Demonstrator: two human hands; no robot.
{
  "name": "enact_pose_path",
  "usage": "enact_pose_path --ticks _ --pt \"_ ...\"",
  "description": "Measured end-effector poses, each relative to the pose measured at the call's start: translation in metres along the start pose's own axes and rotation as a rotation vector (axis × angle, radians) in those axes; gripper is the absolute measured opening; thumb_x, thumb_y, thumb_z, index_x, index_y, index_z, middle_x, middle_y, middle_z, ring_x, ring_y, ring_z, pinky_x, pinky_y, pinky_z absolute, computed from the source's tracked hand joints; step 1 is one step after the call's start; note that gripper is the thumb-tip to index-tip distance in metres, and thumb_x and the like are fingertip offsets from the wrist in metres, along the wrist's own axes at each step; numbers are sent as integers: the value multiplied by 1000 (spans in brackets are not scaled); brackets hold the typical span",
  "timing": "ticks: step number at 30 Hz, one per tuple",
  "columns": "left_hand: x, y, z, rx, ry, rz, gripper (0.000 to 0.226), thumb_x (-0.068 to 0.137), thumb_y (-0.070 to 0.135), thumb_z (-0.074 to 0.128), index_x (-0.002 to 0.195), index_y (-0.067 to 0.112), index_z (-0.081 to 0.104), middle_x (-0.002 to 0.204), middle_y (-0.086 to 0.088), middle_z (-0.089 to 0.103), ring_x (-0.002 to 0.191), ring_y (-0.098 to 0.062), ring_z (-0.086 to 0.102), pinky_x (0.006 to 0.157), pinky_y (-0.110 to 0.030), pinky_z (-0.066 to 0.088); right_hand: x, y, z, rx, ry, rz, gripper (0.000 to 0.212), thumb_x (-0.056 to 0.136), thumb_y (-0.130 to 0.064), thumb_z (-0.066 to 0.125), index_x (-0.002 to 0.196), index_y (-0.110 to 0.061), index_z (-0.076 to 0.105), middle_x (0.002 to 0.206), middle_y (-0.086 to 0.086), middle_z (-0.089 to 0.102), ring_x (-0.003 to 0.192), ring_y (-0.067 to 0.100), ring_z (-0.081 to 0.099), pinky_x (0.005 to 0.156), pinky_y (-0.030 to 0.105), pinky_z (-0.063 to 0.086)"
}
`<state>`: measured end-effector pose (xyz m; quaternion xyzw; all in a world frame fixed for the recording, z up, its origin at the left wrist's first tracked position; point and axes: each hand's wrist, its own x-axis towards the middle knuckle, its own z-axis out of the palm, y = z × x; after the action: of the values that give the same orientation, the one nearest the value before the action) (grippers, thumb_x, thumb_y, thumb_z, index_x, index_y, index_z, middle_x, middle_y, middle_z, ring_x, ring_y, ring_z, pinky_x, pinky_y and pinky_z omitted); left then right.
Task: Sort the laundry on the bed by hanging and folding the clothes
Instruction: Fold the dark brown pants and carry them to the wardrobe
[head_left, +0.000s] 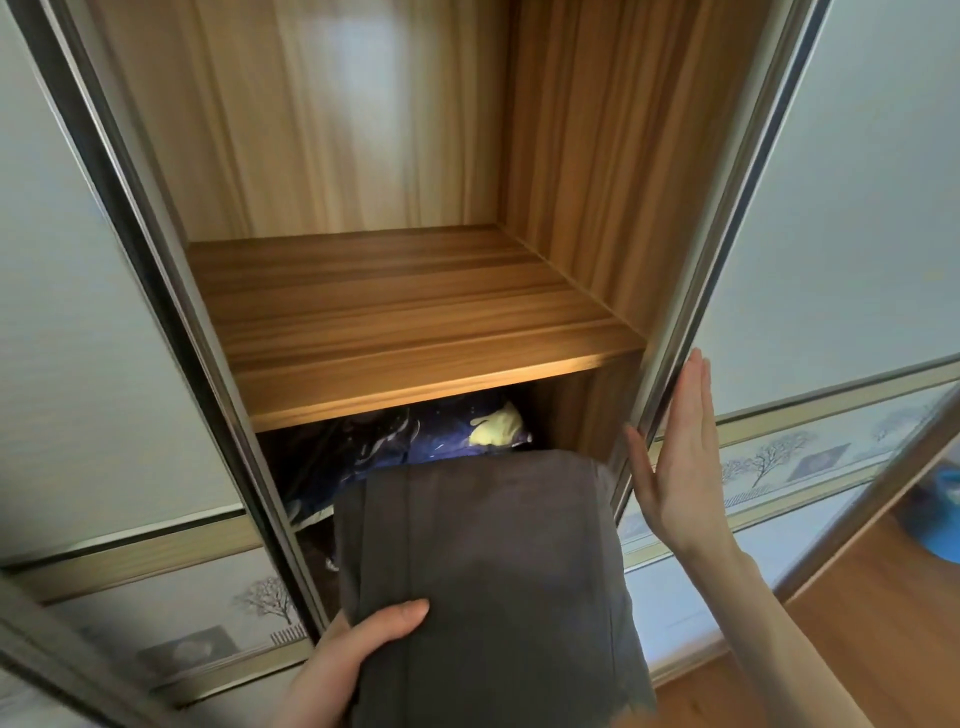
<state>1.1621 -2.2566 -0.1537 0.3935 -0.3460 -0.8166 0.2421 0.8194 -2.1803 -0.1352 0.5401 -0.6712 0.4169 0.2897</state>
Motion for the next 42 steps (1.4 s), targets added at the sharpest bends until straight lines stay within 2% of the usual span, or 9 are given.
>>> enact_pose_path --ticks 17,20,22,25,30,33,37,40,42 --pt "5 31 28 -104 -72 23 72 59 7 87 128 10 69 120 -20 76 103 -38 77 69 -41 65 3 11 -9 23 52 231 79 102 -2 54 165 -5 6 174 8 8 161 27 10 126 57 23" --pt "10 38 29 -66 -83 36 66 61 -4 85 125 7 71 118 -22 76 100 -38 77 67 -40 64 -11 -8 -11 71 234 335 60 104 -9 55 159 -7 31 166 11 29 154 26 29 121 48 33" --pt "11 44 31 -56 -96 40 61 63 -2 84 123 6 73 118 -22 76 100 -38 77 67 -40 64 -31 -28 -12 142 341 352 31 106 -17 50 136 -9 53 137 4 54 125 16 53 100 30 45" --pt "11 51 34 -53 -114 22 68 56 7 86 123 4 73 117 -23 76 99 -38 77 66 -40 64 -45 -61 -18 269 87 438 20 106 -25 44 113 -27 62 96 -17 66 88 2 64 69 17 48" --pt "5 61 38 -15 -180 17 68 61 8 82 128 6 70 118 -21 76 103 -38 76 69 -42 66 -1 -110 -36 803 -356 993 42 109 -37 41 104 -63 73 94 -38 69 92 -33 54 72 -7 39" --pt "1 66 45 8 -241 13 59 61 -5 84 119 8 77 116 -20 77 101 -37 77 68 -42 65 10 -111 -54 1342 -464 1418 61 76 -81 52 98 -35 85 109 0 80 100 14 77 73 25 62" --pt "-3 73 57 38 -305 16 45 61 12 88 106 15 83 118 -20 77 104 -36 77 73 -39 65 9 -102 -69 1585 -409 1478 111 11 -59 102 111 -14 82 116 21 75 90 36 78 60 45 63" --pt "2 85 67 42 -312 57 36 63 12 84 99 19 84 112 -19 78 97 -34 79 68 -37 64 23 -104 -75 1773 -337 1349 109 41 -47 107 138 -18 65 132 17 69 109 31 73 80 45 64" --pt "8 96 76 64 -315 104 33 66 14 82 98 20 84 111 -17 79 96 -32 79 68 -36 64 37 -104 -80 1737 -360 1201 90 46 -49 104 127 -21 74 131 12 71 109 24 73 81 36 63"
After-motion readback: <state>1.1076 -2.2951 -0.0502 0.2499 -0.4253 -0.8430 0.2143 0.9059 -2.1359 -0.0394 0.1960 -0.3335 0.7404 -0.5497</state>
